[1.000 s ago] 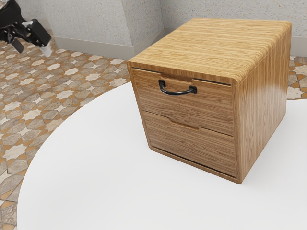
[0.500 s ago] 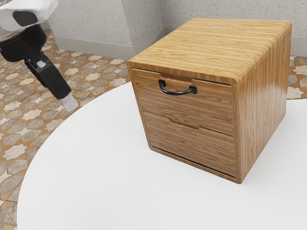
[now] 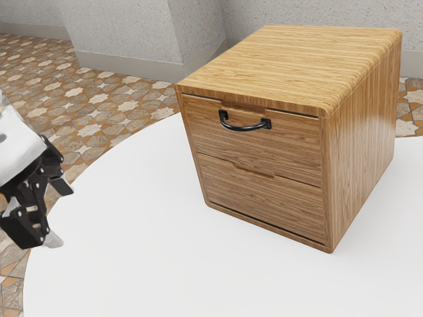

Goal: Pull the drawer handle with one arm to open the drawer

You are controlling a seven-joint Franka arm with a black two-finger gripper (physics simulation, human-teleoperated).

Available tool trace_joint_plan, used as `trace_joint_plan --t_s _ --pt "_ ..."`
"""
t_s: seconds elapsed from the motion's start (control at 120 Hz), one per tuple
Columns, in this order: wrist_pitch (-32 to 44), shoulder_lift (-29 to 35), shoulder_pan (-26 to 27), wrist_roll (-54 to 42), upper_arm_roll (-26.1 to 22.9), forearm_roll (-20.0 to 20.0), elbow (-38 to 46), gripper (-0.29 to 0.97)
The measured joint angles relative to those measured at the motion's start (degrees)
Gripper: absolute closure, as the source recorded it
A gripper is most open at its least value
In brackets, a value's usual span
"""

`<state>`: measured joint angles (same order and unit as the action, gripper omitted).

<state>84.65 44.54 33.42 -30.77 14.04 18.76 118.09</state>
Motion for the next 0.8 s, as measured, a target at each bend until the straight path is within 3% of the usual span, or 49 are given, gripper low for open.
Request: trace_joint_plan --t_s 0.3,0.4,0.5,0.8 --pt "7.6 -2.13 2.38 -20.72 3.87 -0.77 1.08 0.0" --pt "9.14 -6.53 5.31 -25.52 6.15 0.41 -1.19 0.0" --pt "11.44 -12.5 7.04 -29.1 8.3 -0.37 -5.03 0.0" --pt "22.67 -15.91 7.53 -34.35 10.23 -2.99 -5.71 0.0"
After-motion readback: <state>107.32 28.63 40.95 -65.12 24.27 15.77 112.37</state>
